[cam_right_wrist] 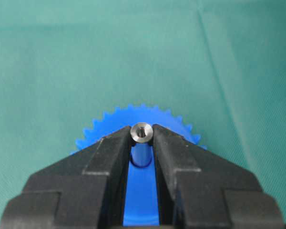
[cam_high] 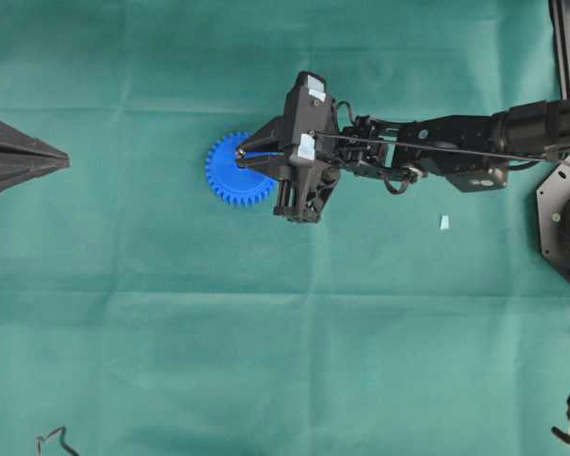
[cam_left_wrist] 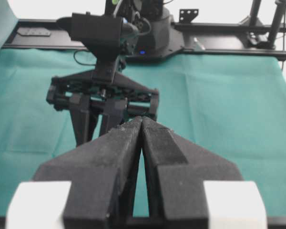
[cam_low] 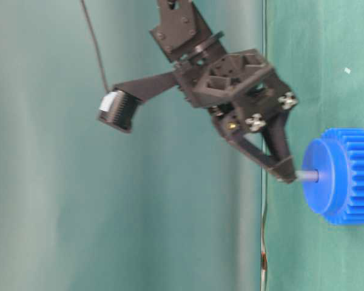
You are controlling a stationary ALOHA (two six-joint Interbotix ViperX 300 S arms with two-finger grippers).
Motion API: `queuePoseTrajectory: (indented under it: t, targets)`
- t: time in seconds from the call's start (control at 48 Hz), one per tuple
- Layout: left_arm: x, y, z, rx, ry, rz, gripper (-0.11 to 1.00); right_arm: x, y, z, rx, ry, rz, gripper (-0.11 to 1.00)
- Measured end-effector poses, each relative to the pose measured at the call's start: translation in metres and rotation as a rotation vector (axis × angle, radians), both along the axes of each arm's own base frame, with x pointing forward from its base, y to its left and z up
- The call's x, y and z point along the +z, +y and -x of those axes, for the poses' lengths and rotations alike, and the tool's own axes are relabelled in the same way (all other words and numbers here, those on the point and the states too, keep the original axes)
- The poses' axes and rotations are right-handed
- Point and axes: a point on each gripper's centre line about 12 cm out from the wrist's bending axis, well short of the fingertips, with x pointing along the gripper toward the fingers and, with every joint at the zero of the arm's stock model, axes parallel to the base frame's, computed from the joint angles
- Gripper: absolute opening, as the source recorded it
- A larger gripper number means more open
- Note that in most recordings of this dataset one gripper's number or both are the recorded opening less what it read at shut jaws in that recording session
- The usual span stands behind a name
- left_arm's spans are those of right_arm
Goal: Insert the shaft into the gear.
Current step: 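Lower the shaft into the blue gear's center hole, then open the right gripper and withdraw it to the right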
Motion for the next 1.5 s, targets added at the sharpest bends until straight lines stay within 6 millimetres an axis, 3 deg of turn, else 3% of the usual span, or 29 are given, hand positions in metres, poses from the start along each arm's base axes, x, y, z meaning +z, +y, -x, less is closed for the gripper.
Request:
queuePoseTrajectory:
  t: [0.167,0.834,0.917,1.042,1.146,1.271,1.501]
  targets:
    - [0.0,0.0,0.0,0.0,0.0,0.0,0.0,-0.017,0.0,0.0,-0.008,0.036,-0.016,0.17]
    - [-0.001,0.0,0.0,0.0,0.005,0.0,0.0,-0.017,0.0,-0.001,-0.009,0.033,-0.015,0.18]
    - [-0.001,0.0,0.0,0.0,0.005,0.0,0.0,-0.017,0.0,-0.001,-0.008,0.032,-0.014,0.31]
    - [-0.001,0.0,0.0,0.0,0.008,0.0,0.0,-0.016,-0.002,-0.002,-0.012,0.029,-0.014,0.7]
    - [-0.002,0.0,0.0,0.0,0.015,-0.002,0.0,-0.01,-0.002,-0.001,-0.011,0.018,-0.011,0.93]
    - [-0.002,0.0,0.0,0.001,0.02,-0.002,0.0,0.008,0.0,-0.001,-0.004,-0.023,0.0,0.88]
    - [-0.003,0.0,0.0,0.0,0.021,0.0,0.0,0.067,0.001,0.008,0.02,-0.12,0.036,0.89]
